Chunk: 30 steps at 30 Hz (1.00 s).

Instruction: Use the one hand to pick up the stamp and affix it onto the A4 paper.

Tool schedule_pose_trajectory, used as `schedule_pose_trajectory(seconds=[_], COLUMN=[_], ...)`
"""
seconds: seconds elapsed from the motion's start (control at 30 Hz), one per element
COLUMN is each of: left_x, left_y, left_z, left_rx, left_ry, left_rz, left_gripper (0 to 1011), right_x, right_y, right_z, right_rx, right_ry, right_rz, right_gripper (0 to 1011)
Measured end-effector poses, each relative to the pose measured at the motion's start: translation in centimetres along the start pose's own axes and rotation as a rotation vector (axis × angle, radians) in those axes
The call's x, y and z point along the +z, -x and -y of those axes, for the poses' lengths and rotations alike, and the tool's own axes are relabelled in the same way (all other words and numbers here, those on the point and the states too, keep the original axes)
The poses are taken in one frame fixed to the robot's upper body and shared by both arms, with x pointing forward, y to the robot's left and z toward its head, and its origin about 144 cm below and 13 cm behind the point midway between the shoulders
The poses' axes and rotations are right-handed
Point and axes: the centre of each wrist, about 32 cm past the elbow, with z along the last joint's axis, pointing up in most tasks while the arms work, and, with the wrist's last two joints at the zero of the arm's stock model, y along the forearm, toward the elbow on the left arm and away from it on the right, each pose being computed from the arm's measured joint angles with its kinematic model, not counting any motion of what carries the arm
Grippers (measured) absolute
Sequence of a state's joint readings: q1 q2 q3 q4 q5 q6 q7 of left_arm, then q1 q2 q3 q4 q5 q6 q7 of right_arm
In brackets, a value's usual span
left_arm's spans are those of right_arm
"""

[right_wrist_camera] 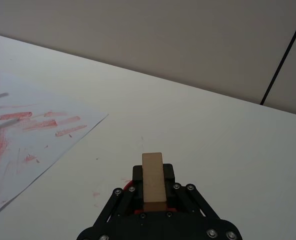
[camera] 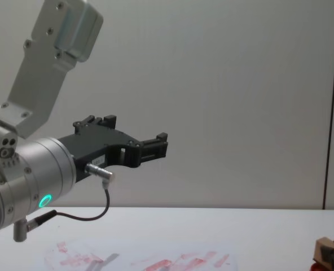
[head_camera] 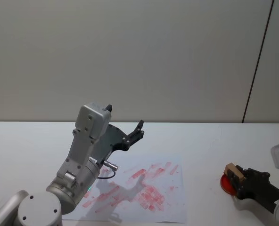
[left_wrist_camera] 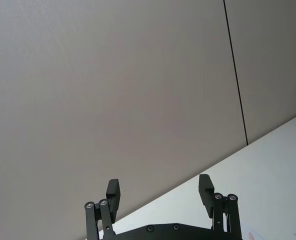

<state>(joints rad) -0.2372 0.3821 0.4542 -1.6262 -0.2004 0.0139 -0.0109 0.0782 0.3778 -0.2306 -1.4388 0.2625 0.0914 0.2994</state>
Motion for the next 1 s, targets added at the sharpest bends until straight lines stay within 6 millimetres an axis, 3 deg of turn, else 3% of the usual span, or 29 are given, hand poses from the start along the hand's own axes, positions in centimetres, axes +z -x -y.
schedule_pose_trajectory(seconds=[0.17, 0.77, 1.0], left_x=[0.0, 0.0, 0.0], left_y=[0.0, 0.0, 0.0], left_z=[0.0, 0.0, 0.0], left_rx=[0.000, 0.000, 0.000], left_ry=[0.000, 0.000, 0.000], left_rz=[0.000, 0.000, 0.000], left_gripper=[1002, 1002, 1003], right_x=[-0.2, 0.6, 1.3], right_y=[0.0, 0.6, 1.0], right_z=[-0.1, 0.3, 0.5], right_rx=[-0.001, -0.006, -0.012], right_ry=[0.006, -0.111, -0.159], right_rz=[-0.001, 0.015, 0.020], right_gripper=[237, 843, 993])
